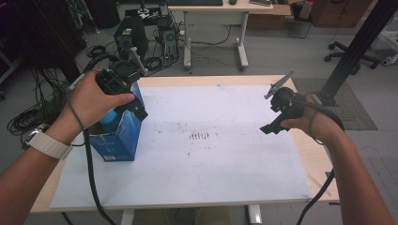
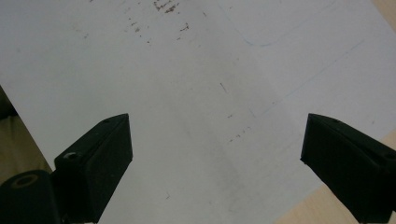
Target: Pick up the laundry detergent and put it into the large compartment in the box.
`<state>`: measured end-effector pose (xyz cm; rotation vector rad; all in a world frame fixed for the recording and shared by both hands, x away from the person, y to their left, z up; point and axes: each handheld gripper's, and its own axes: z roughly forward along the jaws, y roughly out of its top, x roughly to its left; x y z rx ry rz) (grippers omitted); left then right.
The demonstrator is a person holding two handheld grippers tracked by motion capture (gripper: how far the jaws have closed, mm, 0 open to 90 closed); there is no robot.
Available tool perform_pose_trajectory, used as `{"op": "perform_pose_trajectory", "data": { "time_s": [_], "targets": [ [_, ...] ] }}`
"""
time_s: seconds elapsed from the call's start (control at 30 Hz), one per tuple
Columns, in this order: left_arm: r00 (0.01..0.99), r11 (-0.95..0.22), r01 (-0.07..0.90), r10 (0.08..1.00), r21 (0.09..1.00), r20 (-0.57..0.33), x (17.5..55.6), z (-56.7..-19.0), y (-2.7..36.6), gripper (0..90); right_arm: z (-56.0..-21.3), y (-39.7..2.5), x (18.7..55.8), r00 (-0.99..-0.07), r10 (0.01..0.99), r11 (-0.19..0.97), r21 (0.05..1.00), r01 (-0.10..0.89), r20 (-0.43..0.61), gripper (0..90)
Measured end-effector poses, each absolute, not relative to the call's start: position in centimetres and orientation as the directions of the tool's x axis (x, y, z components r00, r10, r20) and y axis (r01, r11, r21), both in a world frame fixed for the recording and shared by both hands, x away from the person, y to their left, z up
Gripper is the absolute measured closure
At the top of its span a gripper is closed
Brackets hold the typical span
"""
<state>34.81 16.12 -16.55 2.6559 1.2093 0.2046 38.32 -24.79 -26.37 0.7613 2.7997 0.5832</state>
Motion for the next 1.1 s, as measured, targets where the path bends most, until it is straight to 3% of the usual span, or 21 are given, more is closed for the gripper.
{"op": "perform_pose_trajectory", "data": {
  "time_s": [1.1],
  "targets": [
    [0.83,-0.808,0.539,0.557,0.236,0.012,33.2,-18.0,11.6,12.8,-26.5,-24.2,38.6,-0.854,0.515,0.794,0.413,0.445,-0.07,9.1]
  ]
}}
